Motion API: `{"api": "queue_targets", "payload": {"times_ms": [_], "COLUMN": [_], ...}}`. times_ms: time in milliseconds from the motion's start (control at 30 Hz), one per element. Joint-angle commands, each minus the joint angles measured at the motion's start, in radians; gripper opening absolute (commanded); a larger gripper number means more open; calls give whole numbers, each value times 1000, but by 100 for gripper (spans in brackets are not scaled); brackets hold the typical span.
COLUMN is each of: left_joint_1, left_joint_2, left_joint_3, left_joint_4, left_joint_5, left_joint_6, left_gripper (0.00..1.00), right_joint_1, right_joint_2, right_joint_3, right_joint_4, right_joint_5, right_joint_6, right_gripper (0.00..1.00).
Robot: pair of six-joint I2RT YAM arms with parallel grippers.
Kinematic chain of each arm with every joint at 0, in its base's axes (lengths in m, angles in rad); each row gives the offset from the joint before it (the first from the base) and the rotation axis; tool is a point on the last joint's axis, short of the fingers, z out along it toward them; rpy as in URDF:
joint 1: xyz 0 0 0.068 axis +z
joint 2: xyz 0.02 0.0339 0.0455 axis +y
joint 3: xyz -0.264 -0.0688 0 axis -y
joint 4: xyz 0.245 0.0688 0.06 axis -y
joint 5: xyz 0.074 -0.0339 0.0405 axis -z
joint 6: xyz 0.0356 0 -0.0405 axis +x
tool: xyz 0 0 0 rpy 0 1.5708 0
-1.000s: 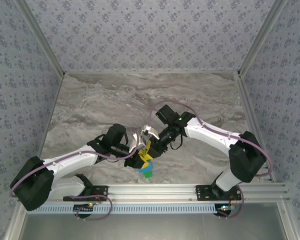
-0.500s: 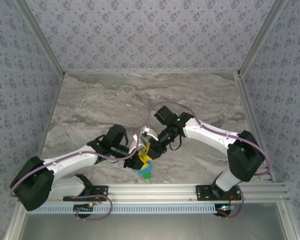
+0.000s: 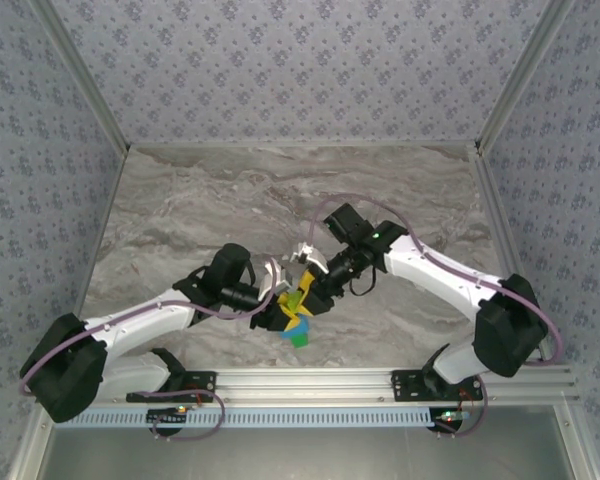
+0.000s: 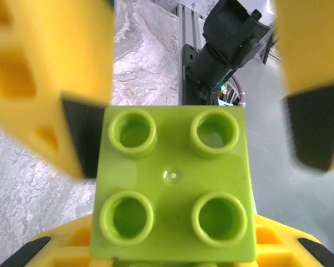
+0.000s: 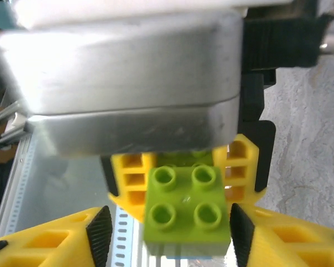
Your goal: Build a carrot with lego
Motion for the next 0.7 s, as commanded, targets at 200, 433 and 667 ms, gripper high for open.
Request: {"api": "queue_targets", "payload": {"times_ms": [200, 433, 667], "left_joint_1": [5, 7, 15], "left_joint_2": [-24, -50, -91], "left_joint_3": [22, 39, 69], "left_joint_4": [20, -4, -26], "left_joint_5": [-43, -328, -760], "left_joint_6": [14, 26, -51], "left_gripper": [7, 16, 17], "right_joint_1": [-25, -45, -117], "right_joint_2": [-105, -158, -245], "right_joint_3": [-36, -86, -177], "right_joint_4": [2, 93, 246], "right_joint_5": [3, 144, 332], "right_joint_6": [38, 120, 250], "right_gripper": [98, 99, 98]}}
